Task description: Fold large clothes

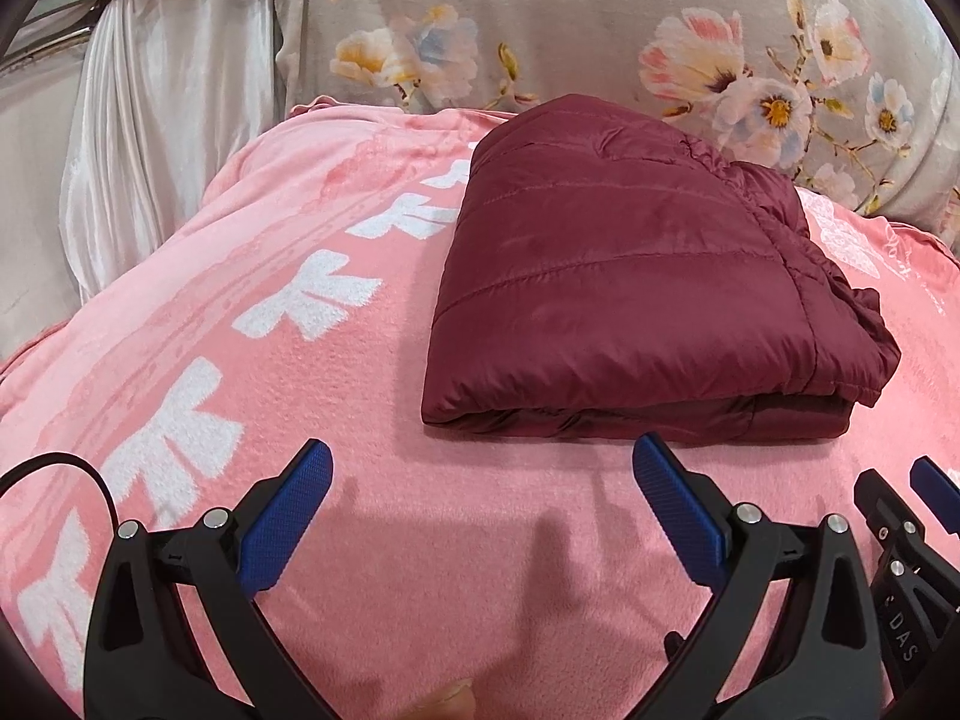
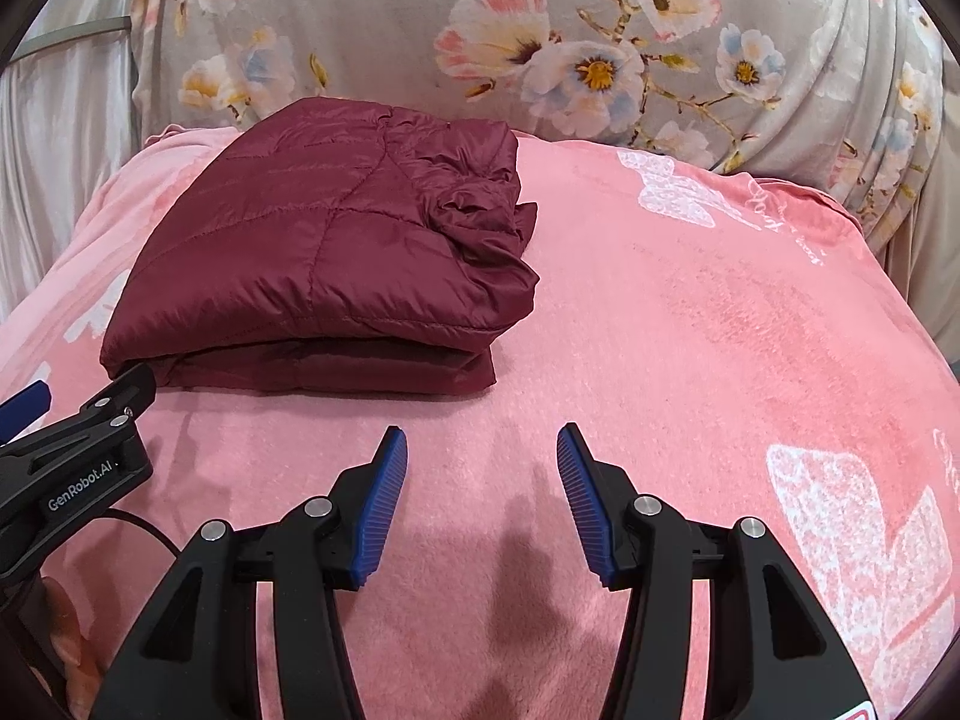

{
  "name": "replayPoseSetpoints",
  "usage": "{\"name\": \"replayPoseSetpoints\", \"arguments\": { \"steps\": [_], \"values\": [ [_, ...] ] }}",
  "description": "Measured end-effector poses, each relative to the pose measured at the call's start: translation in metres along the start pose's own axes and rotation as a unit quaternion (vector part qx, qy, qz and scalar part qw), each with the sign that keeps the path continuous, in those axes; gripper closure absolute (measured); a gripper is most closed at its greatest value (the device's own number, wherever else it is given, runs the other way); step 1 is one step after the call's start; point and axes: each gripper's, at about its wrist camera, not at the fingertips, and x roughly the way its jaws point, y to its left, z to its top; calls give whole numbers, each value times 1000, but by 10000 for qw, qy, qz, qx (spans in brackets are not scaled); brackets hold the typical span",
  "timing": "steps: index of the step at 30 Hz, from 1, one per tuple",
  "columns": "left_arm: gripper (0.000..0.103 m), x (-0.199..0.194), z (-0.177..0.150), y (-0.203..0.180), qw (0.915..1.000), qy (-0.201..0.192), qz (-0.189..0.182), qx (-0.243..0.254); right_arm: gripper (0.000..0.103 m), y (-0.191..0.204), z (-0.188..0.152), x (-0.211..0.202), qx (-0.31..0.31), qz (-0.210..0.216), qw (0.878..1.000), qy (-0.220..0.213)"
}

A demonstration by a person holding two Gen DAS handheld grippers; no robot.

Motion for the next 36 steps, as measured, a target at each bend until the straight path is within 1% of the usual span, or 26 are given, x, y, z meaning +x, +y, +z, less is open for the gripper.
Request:
{"name": "replayPoseSetpoints", "arguments": {
  "steps": [11,36],
  "values": [
    [5,-2,0,0,10000,-39,36,25,51,0,-1,0,2,-68,10000,9],
    [5,-7,1,-2,9999,-122,56,53,51,-1,-1,1,-11,-62,10000,5]
  ]
}}
